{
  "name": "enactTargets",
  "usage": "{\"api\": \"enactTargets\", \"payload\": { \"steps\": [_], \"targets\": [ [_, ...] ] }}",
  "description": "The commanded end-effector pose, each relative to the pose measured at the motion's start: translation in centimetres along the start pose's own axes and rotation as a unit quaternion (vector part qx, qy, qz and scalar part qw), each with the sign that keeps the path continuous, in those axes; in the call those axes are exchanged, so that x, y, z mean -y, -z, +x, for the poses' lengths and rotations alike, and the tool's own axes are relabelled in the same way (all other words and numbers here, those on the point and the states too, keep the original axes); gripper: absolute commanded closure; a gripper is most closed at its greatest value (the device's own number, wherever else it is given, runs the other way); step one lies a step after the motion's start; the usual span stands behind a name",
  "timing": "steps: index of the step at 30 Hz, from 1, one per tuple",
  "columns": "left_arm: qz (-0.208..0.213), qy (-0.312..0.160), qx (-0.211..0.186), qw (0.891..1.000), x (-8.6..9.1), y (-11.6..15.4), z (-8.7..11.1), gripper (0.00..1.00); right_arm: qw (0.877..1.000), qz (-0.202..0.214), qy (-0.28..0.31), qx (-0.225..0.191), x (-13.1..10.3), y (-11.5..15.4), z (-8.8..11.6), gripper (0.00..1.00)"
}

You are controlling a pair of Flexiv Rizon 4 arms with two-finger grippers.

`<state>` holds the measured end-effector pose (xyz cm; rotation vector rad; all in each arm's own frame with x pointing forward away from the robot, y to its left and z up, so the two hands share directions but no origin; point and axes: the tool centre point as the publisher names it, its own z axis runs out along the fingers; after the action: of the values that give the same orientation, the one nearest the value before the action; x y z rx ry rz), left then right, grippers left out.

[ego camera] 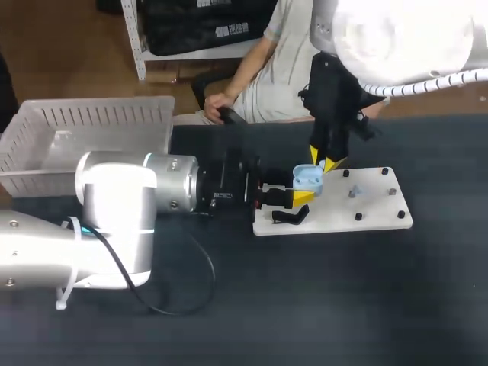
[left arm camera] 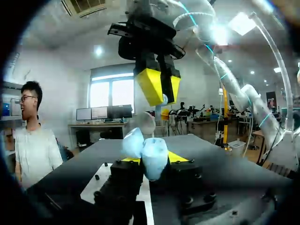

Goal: Pick up each earbud case from the left stands, insert the matching earbuds, close the lid, and place the case in the box.

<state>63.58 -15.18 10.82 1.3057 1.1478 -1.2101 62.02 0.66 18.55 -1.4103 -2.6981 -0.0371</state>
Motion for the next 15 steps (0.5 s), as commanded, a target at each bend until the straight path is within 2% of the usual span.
{"api": "enactTargets", "payload": {
  "steps": [1,15],
  "targets": [
    [-0.001,-0.001,0.001,1.0,0.0,-0.1,0.1,1.0,1.0,0.011,-0.016,-0.006,-0.8,-0.2,0.2,1.0],
    [-0.001,-0.001,0.001,1.0,0.0,-0.1,0.1,1.0,0.999,0.022,-0.027,-0.014,-1.0,-1.0,1.2,1.0]
  ]
}}
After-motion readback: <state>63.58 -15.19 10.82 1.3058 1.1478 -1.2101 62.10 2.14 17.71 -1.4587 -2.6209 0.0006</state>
